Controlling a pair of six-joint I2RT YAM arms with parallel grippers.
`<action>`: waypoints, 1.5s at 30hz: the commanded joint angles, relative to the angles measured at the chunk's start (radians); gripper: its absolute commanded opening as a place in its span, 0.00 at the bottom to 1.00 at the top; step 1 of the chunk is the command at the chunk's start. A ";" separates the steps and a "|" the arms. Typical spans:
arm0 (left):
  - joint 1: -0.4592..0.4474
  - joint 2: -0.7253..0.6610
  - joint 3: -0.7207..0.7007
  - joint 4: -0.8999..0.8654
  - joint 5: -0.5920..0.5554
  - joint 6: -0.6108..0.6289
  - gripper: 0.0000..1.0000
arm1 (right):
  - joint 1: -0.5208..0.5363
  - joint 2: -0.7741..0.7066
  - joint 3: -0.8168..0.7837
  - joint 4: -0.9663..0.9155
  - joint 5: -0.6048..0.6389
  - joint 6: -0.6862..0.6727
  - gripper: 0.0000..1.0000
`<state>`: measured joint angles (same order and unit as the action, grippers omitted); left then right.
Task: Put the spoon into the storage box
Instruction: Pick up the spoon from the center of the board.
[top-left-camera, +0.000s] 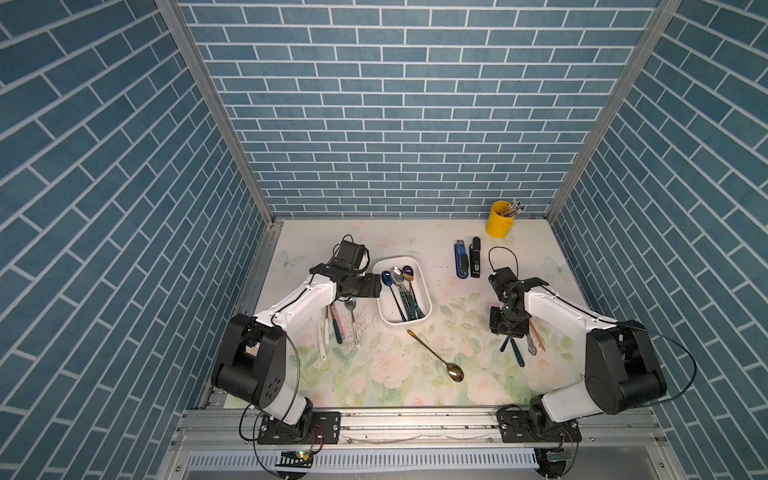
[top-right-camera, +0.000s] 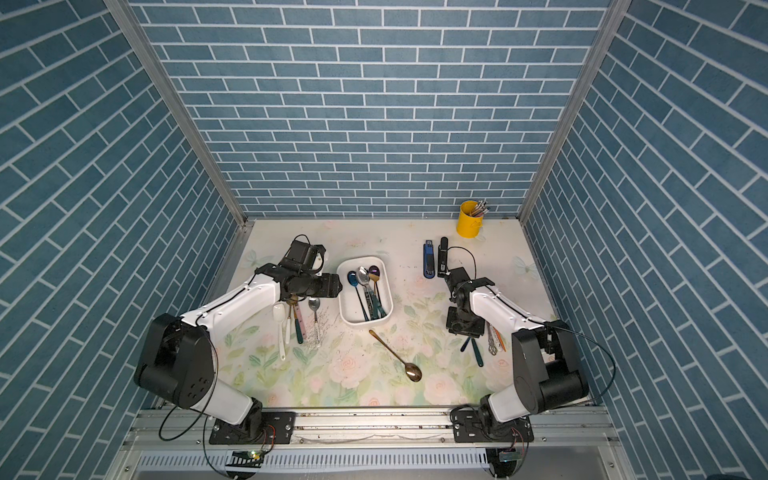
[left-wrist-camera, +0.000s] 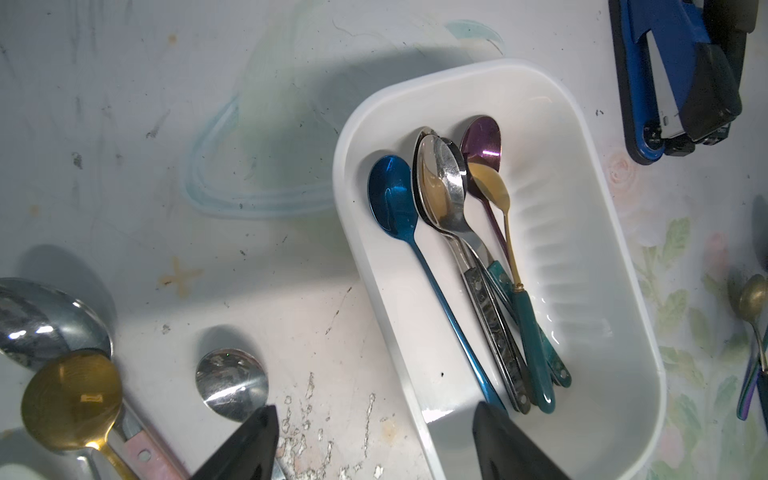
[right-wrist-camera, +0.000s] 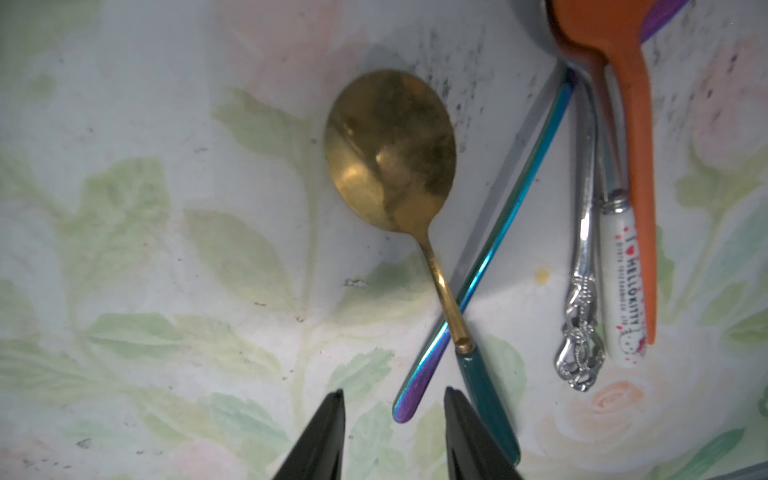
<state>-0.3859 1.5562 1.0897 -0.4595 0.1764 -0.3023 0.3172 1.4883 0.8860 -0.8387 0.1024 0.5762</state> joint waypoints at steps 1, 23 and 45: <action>-0.001 0.000 -0.002 -0.020 -0.004 0.005 0.80 | -0.035 -0.024 -0.030 0.003 0.017 -0.014 0.43; -0.002 0.040 0.055 -0.057 -0.016 -0.024 0.79 | -0.162 0.053 -0.062 0.028 -0.046 -0.199 0.42; -0.004 0.087 0.100 -0.080 -0.024 -0.032 0.79 | -0.155 0.108 -0.065 0.087 -0.238 -0.292 0.19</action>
<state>-0.3866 1.6314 1.1667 -0.5190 0.1574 -0.3332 0.1497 1.5692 0.8413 -0.8066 -0.0509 0.3084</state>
